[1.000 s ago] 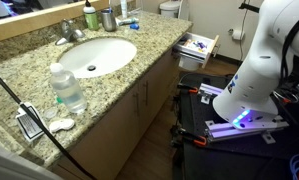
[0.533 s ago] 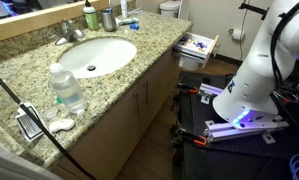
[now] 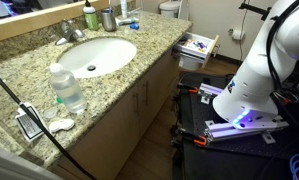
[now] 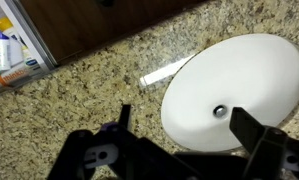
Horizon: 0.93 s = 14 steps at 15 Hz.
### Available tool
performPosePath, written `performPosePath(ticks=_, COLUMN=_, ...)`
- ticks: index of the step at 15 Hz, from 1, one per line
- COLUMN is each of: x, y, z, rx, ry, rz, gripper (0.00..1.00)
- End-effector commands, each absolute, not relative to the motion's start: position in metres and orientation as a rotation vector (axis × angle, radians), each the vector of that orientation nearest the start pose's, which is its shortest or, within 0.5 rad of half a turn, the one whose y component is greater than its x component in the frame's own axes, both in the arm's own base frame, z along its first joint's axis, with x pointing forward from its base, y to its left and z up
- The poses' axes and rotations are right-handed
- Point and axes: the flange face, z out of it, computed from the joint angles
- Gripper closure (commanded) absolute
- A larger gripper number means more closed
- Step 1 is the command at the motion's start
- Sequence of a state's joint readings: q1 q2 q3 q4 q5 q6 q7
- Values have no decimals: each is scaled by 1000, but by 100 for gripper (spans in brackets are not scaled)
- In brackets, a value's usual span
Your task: Close the first top drawer
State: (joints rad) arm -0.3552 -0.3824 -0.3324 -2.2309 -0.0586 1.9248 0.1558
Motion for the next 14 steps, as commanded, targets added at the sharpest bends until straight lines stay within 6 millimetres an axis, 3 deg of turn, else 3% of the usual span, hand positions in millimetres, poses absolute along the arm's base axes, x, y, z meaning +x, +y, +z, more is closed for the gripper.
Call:
performPosePath(ticks=1, x=331, y=-355, z=501, rx=-2799, ry=1455, rz=-12, gripper=0)
performPosePath(ticks=2, x=316, y=-383, z=496, rx=-2781, ry=1520, rz=28, gripper=0)
performPosePath(ticks=6, x=251, y=-466, z=471, rx=-2659, ry=1770, rz=233, gripper=0)
performPosePath(ticks=8, x=212, y=-503, z=446, rx=-2575, ry=1847, rz=350, gripper=0)
performPosePath(ticks=14, x=125, y=-571, z=342, rx=-2391, ry=2095, rz=736, gripper=0)
